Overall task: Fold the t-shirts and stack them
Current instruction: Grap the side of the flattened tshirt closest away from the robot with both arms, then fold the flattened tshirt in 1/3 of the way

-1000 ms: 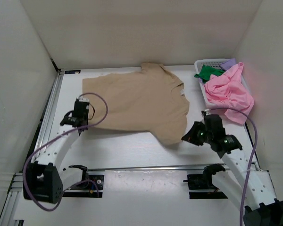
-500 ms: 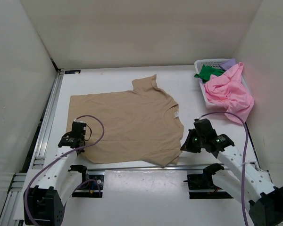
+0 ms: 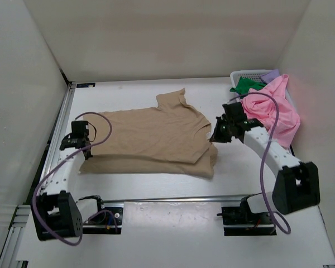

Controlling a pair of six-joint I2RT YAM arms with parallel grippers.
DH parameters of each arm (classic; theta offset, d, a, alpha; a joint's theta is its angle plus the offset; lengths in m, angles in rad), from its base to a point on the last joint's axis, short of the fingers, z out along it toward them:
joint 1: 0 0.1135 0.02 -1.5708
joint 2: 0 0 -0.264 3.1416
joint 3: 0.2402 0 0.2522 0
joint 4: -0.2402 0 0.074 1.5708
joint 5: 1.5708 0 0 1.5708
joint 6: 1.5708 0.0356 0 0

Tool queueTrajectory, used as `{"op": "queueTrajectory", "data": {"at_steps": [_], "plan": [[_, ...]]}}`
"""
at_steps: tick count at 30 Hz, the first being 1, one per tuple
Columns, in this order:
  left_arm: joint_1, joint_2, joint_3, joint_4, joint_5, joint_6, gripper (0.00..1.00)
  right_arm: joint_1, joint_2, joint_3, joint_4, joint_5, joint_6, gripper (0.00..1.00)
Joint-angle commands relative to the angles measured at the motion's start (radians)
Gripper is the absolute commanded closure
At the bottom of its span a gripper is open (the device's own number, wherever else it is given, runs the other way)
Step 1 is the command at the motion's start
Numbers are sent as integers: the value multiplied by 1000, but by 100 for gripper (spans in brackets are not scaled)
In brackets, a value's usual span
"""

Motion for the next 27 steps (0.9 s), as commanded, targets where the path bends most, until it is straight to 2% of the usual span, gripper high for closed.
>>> {"op": "queueTrajectory", "data": {"at_steps": [1, 8, 22, 27], "plan": [[27, 95, 81, 45, 18, -3, 90, -9, 157, 172, 57, 1, -125, 100], [37, 232, 133, 67, 9, -3, 90, -9, 313, 316, 57, 12, -159, 100], [37, 346, 175, 85, -9, -3, 90, -18, 468, 463, 18, 12, -159, 100], [37, 399, 221, 85, -29, -3, 80, -18, 517, 499, -4, 12, -148, 100]]}}
